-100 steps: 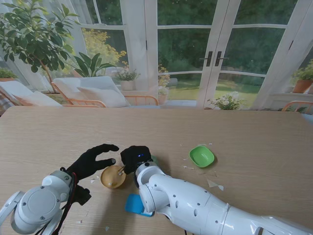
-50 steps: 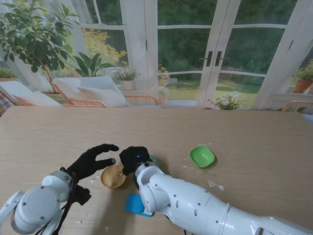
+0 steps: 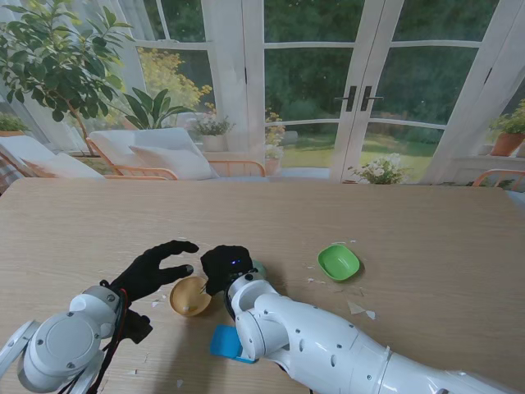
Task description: Refill the pill box with tweezers
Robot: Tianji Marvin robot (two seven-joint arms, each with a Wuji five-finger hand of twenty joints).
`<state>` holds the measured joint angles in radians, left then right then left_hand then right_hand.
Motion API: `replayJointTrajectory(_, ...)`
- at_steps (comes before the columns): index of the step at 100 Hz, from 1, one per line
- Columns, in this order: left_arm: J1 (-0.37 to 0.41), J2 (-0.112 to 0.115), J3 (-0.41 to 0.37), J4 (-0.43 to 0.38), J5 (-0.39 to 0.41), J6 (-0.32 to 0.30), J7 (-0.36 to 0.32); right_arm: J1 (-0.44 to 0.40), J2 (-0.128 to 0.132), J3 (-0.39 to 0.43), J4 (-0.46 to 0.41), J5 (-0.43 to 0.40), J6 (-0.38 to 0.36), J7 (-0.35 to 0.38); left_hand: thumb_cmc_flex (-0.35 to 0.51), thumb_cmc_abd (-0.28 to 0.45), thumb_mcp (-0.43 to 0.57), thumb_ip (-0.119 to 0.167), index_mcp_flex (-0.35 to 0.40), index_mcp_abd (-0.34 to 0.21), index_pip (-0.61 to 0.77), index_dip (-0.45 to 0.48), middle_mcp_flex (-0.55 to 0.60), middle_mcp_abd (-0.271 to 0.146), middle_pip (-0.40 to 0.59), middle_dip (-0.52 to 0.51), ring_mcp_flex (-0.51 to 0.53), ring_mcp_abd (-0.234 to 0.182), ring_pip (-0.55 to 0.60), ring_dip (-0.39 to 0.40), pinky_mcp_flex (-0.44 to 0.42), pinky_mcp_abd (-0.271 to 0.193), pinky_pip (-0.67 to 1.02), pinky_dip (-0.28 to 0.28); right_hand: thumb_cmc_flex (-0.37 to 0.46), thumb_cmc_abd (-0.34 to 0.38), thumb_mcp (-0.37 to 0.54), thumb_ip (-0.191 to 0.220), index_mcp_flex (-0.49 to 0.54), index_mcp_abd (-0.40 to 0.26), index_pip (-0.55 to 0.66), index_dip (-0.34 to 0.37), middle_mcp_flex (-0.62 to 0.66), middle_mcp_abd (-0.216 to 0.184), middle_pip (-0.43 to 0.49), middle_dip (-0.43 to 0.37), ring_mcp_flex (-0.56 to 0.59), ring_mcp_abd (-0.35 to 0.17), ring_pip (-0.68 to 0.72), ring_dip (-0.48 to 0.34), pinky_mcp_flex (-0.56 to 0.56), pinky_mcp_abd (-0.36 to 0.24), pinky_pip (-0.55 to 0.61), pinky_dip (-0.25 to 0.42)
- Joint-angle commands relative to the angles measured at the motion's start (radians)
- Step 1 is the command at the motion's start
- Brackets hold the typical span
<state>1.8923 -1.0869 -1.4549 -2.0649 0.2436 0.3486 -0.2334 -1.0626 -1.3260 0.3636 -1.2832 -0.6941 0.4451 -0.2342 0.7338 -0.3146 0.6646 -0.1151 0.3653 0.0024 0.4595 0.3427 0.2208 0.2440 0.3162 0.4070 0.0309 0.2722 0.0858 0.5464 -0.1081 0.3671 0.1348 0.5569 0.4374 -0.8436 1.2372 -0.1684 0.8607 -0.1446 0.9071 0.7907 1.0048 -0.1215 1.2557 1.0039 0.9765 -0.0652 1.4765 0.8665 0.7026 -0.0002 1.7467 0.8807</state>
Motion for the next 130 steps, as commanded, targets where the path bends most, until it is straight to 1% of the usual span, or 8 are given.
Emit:
replayJointTrajectory(1,0.006,-0.004,-0.003,-0.008,-0.003,-0.003,-0.009,-0.017,0.001,0.005,-0.020,-0.005,-0.008,0.003,-0.002,-0.001,-0.007,0.029,-0.019,-0.040,0.002,-0.008,-0.014,-0.042,-0.001,-0.007,-0.021,-0.026,-0.011,-0.006,0.001,-0.033,-0.023,-0.002,0.028,0.014,0.140,0.116,0.036,-0.044,0.106,0.060,-0.008,-0.013,0.044,0.010,0.029,-0.021,0.041,0.015,0.020,0.000,0.087,0.028)
replayJointTrajectory(17,0.007,-0.006,-0.005,-0.008,-0.002,-0.004,-0.004,-0.052,0.031,0.035,-0.080,-0.025,-0.014,0.007,-0.002,0.000,-0.007,0.028,-0.019,-0.040,0.002,-0.008,-0.012,-0.041,-0.001,-0.007,-0.022,-0.025,-0.011,-0.006,0.001,-0.033,-0.023,-0.001,0.027,0.012,0.143,0.117,0.037,-0.047,0.100,0.074,-0.008,-0.016,0.044,0.009,0.029,-0.024,0.041,0.016,0.023,-0.004,0.089,0.027)
replayJointTrajectory(35,0.008,-0.007,-0.008,-0.008,-0.003,-0.005,0.000,-0.132,0.090,0.095,-0.196,-0.080,-0.016,0.032,-0.002,-0.001,-0.006,0.029,-0.019,-0.039,0.003,-0.008,-0.014,-0.041,-0.002,-0.007,-0.022,-0.024,-0.010,-0.005,0.000,-0.032,-0.023,-0.001,0.027,0.015,0.141,0.117,0.036,-0.051,0.094,0.080,-0.010,-0.015,0.044,0.009,0.029,-0.025,0.041,0.017,0.024,-0.007,0.090,0.026)
replayJointTrajectory(57,0.010,-0.007,-0.011,-0.009,-0.002,-0.006,0.001,-0.303,0.173,0.218,-0.389,-0.200,-0.013,0.088,-0.001,-0.001,-0.006,0.029,-0.020,-0.039,0.002,-0.008,-0.013,-0.041,-0.001,-0.007,-0.022,-0.024,-0.010,-0.004,0.001,-0.033,-0.023,-0.001,0.030,0.019,0.137,0.118,0.036,-0.050,0.091,0.083,-0.013,-0.013,0.044,0.009,0.029,-0.024,0.041,0.017,0.024,-0.007,0.091,0.027)
replayJointTrajectory(68,0.012,-0.007,-0.013,-0.009,-0.002,-0.010,0.001,-0.402,0.203,0.282,-0.473,-0.259,-0.025,0.113,-0.002,-0.001,-0.007,0.028,-0.019,-0.040,0.003,-0.008,-0.013,-0.040,-0.001,-0.007,-0.022,-0.024,-0.011,-0.004,0.000,-0.032,-0.023,-0.001,0.033,0.018,0.134,0.121,0.035,-0.048,0.090,0.084,-0.012,-0.011,0.044,0.010,0.029,-0.024,0.041,0.018,0.025,-0.007,0.093,0.027)
replayJointTrajectory(83,0.016,-0.007,-0.016,-0.009,-0.003,-0.017,0.001,-0.523,0.228,0.353,-0.553,-0.326,-0.047,0.125,-0.001,-0.002,-0.006,0.028,-0.020,-0.040,0.003,-0.008,-0.013,-0.040,-0.002,-0.007,-0.022,-0.025,-0.011,-0.003,0.000,-0.032,-0.023,0.000,0.033,0.019,0.133,0.122,0.035,-0.049,0.089,0.085,-0.012,-0.011,0.044,0.010,0.030,-0.022,0.042,0.019,0.025,-0.008,0.093,0.027)
replayJointTrajectory(97,0.020,-0.007,-0.017,-0.010,-0.001,-0.027,0.002,-0.612,0.240,0.401,-0.601,-0.366,-0.065,0.122,-0.002,-0.002,-0.004,0.029,-0.021,-0.042,0.002,-0.008,-0.013,-0.041,-0.002,-0.007,-0.022,-0.025,-0.010,-0.002,0.000,-0.032,-0.023,0.000,0.034,0.020,0.132,0.123,0.034,-0.049,0.088,0.087,-0.014,-0.010,0.044,0.010,0.030,-0.022,0.043,0.020,0.026,-0.008,0.094,0.027)
replayJointTrajectory(130,0.016,-0.007,-0.015,-0.002,0.001,-0.036,0.002,-0.729,0.260,0.469,-0.649,-0.437,-0.088,0.146,-0.002,-0.003,-0.002,0.028,-0.020,-0.041,0.002,-0.009,-0.012,-0.040,-0.002,-0.008,-0.022,-0.024,-0.010,0.000,0.000,-0.031,-0.021,0.002,0.033,0.022,0.129,0.123,0.034,-0.050,0.087,0.089,-0.015,-0.011,0.043,0.010,0.030,-0.024,0.043,0.021,0.028,-0.011,0.095,0.027)
